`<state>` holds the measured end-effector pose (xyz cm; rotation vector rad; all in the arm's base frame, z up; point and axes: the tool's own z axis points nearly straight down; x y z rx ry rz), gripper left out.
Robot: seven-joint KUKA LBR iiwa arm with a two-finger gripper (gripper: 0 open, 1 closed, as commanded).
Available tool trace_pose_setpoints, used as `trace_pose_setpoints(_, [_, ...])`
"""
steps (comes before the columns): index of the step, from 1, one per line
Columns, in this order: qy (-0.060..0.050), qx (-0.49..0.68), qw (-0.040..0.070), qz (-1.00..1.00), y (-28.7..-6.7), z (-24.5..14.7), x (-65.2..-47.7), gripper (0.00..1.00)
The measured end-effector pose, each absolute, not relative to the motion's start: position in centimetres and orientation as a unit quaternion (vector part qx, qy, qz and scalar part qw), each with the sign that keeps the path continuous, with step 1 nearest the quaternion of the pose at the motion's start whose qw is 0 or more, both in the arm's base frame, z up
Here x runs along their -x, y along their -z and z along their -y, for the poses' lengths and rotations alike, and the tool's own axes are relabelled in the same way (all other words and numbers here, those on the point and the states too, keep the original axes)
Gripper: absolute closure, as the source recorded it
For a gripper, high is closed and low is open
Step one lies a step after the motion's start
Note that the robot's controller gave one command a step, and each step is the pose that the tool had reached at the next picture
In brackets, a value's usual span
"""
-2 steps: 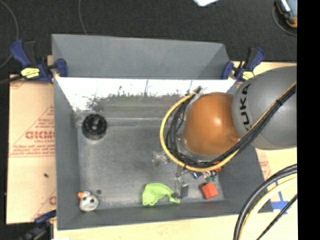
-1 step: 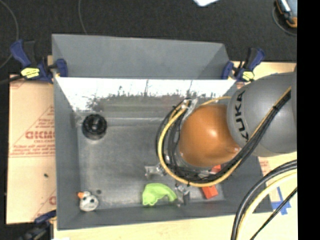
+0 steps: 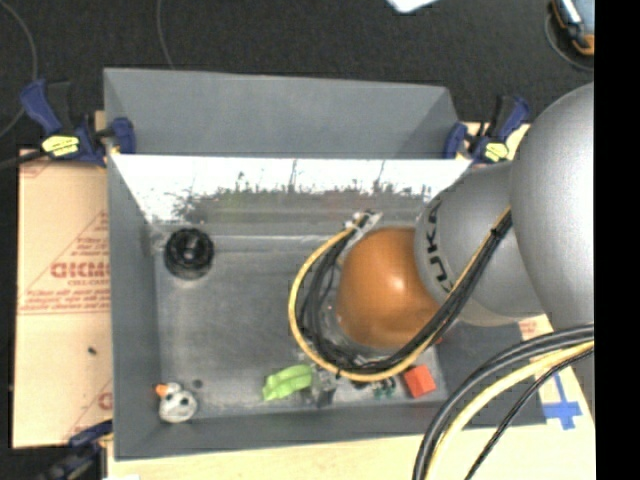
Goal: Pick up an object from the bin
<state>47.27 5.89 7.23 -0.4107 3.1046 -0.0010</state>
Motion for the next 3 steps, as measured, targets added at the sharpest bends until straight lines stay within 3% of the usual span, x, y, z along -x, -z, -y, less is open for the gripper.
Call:
trace_pose_setpoints(1, [0.0, 0.131, 0.005, -0.991, -7.2, -5.9, -47.3, 1.0])
trace_pose_setpoints(2, [0.001, 0.123, 0.003, -0.992, -7.6, -1.9, -47.1, 1.0])
trace_pose_setpoints(3, [0.001, 0.141, 0.008, -0.99, -7.5, -3.4, -47.7, 1.0])
